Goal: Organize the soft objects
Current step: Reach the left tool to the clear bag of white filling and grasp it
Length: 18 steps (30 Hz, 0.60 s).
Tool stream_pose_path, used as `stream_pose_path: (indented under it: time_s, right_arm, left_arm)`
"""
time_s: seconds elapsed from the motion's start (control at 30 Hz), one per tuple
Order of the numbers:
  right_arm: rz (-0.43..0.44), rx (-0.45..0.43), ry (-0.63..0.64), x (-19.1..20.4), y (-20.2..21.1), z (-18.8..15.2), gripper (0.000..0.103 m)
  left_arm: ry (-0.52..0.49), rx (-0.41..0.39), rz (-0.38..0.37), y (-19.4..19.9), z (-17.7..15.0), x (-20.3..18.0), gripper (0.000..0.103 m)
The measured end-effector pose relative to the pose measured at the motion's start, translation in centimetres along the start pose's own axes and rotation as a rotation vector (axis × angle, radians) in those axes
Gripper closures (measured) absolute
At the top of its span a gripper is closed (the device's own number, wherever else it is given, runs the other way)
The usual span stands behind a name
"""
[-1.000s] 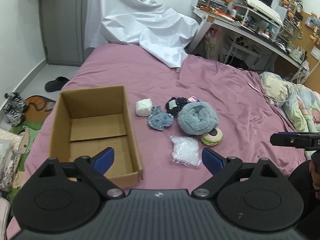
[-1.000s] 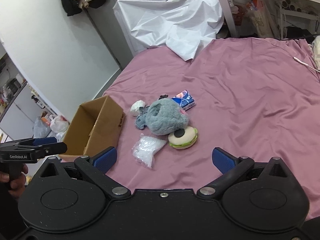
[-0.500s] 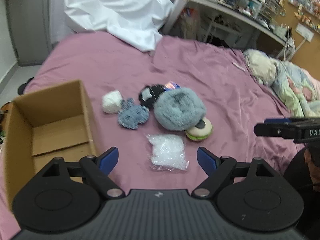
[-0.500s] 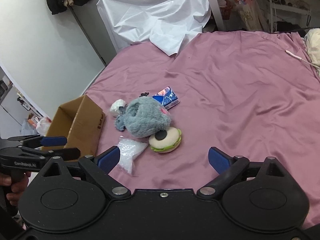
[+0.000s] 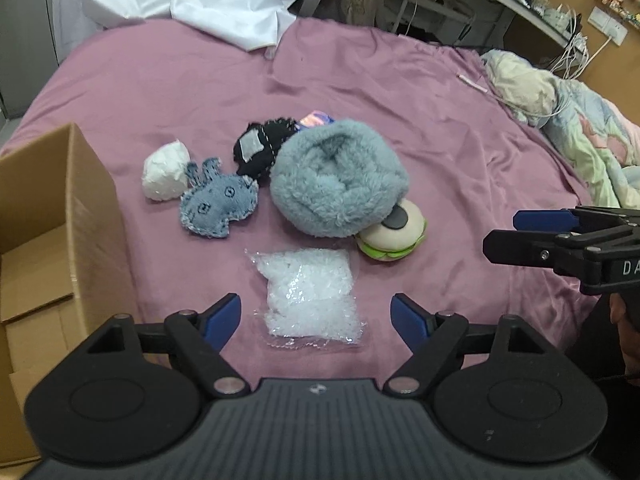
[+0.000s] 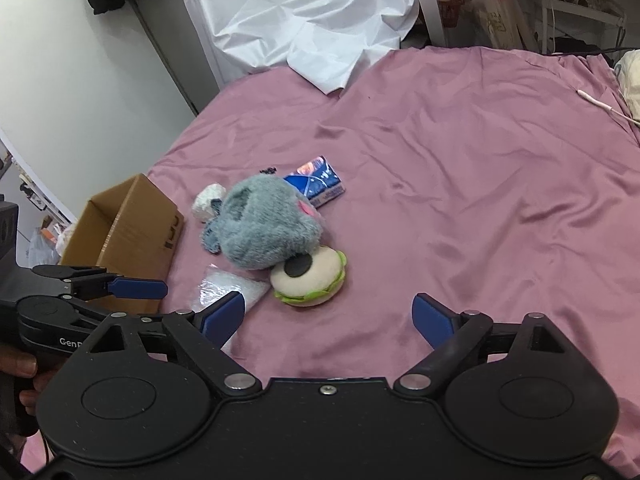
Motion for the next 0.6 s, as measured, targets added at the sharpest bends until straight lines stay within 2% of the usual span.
stream_pose_path:
  time_s: [0.33, 0.47, 0.6]
  right_arm:
    - [0.012, 0.044, 0.003, 0.1, -2.8, 0.0, 0.016]
    - [0.004, 0.043, 0.005, 0.4, -3.8, 0.4, 0.018]
    - [-0.023, 0.041, 0.043, 0.9, -4.8, 0.6, 0.018]
  left_arm:
    - [0.063, 0.07, 0.028, -3.6, 0.3, 1.1, 0.022]
    - [0.063, 0.076, 0.007, -4.5, 0.4, 0.9, 0.033]
    - [0.067, 0.038, 0.002, -4.3, 0.4, 0.8, 0.044]
Point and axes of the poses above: each gripper's, at about its wrist camera, not at the fingertips, and y roughly against the way its jaws point, x to its left, z to its top, the point moved 3 cm from there along -y, roughly the way its jaws point, and after that the axes turned 2 degrees about -z, right-handed, at the moved point
